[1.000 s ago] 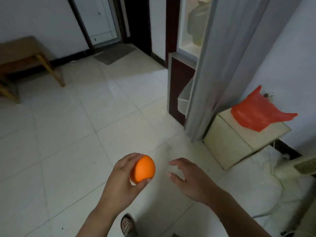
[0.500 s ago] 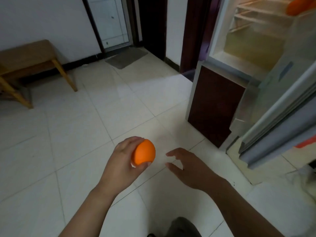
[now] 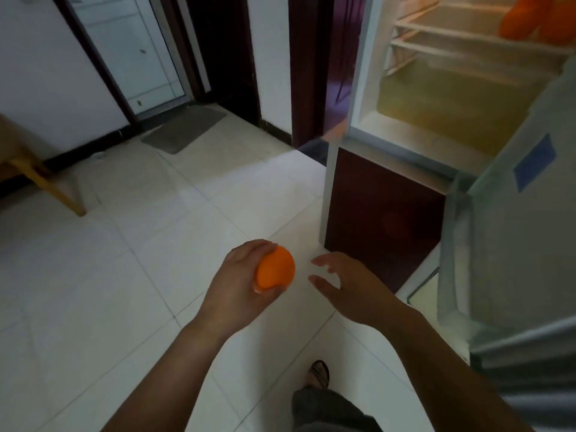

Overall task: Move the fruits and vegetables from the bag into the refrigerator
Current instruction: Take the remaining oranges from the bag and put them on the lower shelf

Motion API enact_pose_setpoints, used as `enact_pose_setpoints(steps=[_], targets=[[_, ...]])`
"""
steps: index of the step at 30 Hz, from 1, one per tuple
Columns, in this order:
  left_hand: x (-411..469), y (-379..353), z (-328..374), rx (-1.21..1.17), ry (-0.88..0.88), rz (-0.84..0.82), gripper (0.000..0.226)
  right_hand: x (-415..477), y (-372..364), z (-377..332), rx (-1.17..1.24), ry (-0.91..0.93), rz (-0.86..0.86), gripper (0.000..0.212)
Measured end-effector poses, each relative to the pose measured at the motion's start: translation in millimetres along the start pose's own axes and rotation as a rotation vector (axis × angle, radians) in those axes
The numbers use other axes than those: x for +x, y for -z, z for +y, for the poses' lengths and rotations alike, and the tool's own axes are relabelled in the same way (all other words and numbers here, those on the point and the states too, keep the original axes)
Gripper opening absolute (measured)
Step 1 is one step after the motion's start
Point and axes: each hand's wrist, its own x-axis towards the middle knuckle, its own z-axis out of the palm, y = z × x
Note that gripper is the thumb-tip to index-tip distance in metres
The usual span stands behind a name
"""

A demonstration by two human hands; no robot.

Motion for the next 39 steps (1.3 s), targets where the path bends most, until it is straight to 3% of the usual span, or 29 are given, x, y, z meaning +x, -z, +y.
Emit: enact_pose_setpoints(steps=[12, 22, 39], targets=[[240, -19, 20, -0.062, -0.214, -0.126, 0.079, 136, 107, 49, -0.013, -0.209, 0.189, 0.039], [405, -22, 43, -0.11, -0.501, -0.243, 0.076, 218, 167, 85, -0.009, -0.358, 0.473, 0.038], [558, -24, 80, -0.138, -0.832, -0.365, 0.072, 297, 227, 102, -0.012, -0.519, 0.74, 0.038]])
